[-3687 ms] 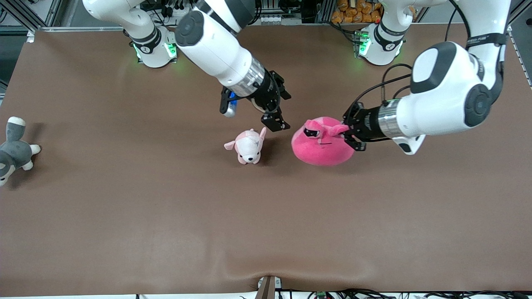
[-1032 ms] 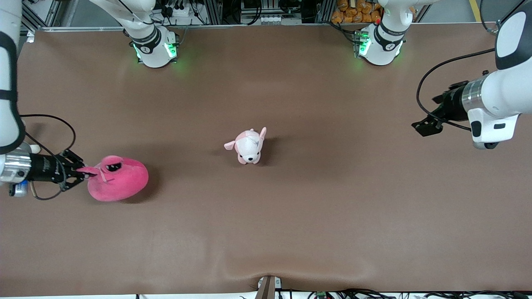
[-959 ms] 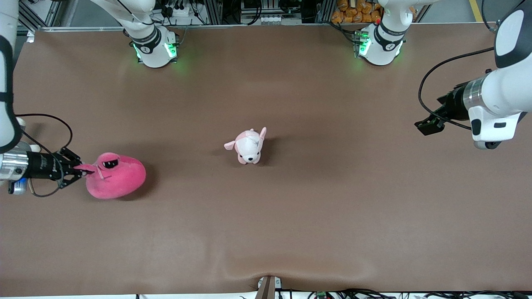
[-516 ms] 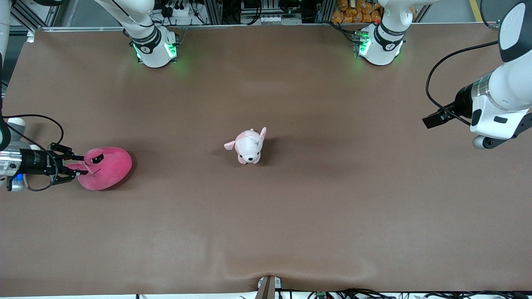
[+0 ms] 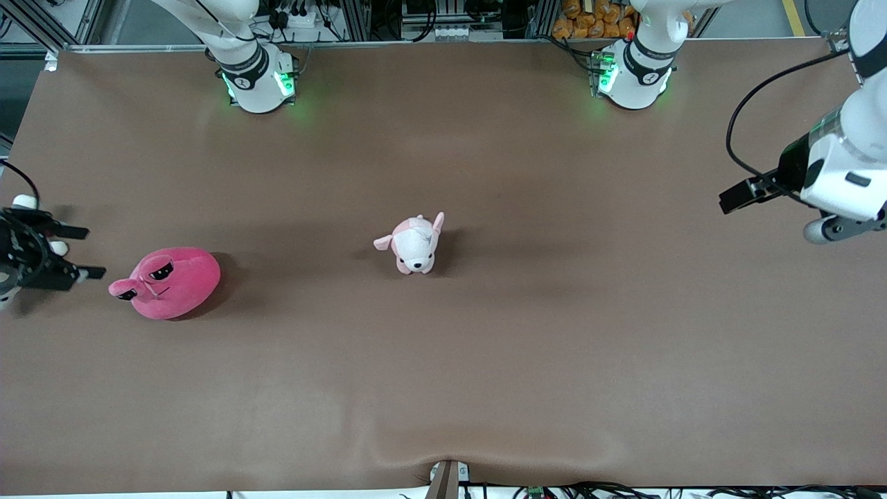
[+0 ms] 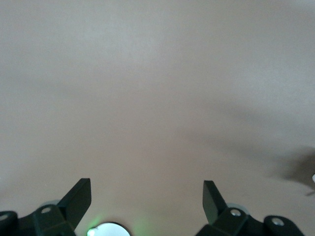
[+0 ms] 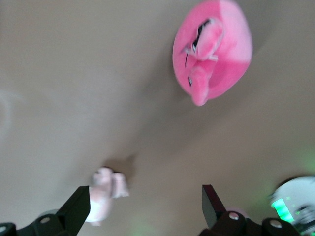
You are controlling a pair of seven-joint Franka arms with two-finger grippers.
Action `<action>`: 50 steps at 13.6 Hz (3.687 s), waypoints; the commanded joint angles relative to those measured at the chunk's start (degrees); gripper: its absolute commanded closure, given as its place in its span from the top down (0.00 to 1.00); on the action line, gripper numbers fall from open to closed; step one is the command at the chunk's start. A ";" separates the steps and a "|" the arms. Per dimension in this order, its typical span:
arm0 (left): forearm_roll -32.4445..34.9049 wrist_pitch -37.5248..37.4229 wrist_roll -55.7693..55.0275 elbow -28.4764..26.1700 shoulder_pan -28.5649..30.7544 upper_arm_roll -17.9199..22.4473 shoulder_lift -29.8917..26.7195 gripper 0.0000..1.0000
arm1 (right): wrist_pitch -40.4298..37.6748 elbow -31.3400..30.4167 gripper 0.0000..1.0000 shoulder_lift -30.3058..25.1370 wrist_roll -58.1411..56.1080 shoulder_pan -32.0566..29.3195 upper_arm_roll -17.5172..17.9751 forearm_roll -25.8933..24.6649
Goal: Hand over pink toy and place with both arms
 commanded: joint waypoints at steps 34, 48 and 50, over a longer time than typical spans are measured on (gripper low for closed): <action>-4.64 -0.72 12.64 -11.04 -10.02 15.56 -15.97 1.00 | 3.98 -21.10 1.00 -30.57 -31.97 9.06 1.93 -20.24; -4.21 -2.21 13.43 -10.43 -10.11 15.56 -15.70 1.00 | 4.07 -21.18 1.00 -30.57 -31.71 8.54 1.58 -18.48; -4.12 -2.21 13.43 -10.52 -10.29 15.48 -15.53 1.00 | 3.98 -21.18 1.00 -30.57 -31.71 8.54 1.58 -18.48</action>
